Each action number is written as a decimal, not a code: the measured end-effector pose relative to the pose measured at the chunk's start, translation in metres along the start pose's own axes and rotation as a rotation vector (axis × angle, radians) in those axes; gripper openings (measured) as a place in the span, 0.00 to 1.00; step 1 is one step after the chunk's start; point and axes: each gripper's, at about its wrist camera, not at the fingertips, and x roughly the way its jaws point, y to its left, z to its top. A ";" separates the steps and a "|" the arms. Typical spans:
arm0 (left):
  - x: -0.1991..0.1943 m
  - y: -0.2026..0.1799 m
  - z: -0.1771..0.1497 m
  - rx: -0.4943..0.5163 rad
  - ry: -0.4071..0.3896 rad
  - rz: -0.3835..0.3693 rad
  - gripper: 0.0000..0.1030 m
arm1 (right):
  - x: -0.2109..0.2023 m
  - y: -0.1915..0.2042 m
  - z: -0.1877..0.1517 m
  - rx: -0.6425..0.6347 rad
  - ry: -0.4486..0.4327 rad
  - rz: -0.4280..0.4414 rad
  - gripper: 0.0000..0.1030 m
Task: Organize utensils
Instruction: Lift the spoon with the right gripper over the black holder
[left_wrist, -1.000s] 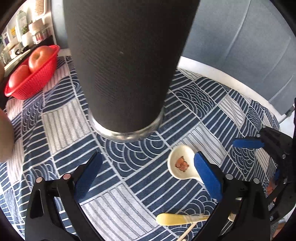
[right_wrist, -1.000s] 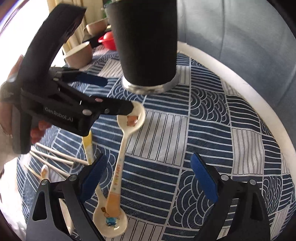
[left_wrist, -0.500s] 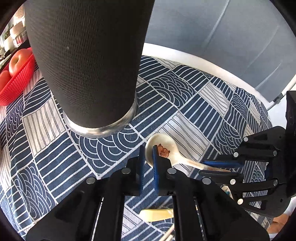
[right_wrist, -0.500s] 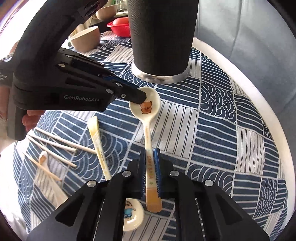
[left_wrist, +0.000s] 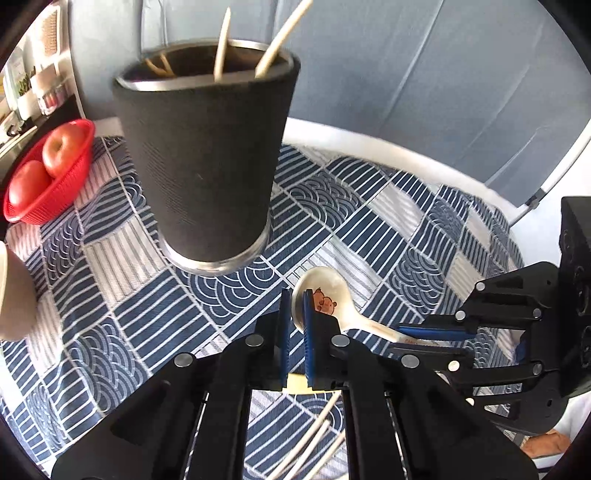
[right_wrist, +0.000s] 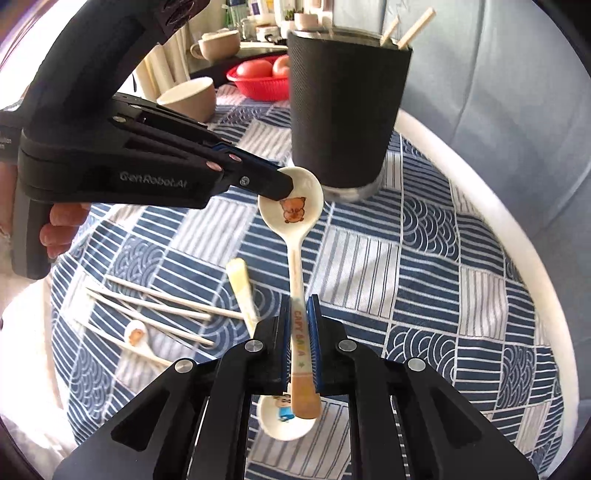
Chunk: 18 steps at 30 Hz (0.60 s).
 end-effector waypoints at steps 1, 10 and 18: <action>-0.005 0.000 0.000 0.004 -0.005 0.002 0.06 | -0.003 0.002 0.001 0.000 -0.006 0.000 0.08; -0.062 0.002 0.005 0.065 -0.053 0.057 0.05 | -0.029 0.032 0.026 0.008 -0.078 0.007 0.08; -0.107 0.009 0.011 0.097 -0.087 0.103 0.04 | -0.048 0.057 0.052 -0.003 -0.149 0.001 0.08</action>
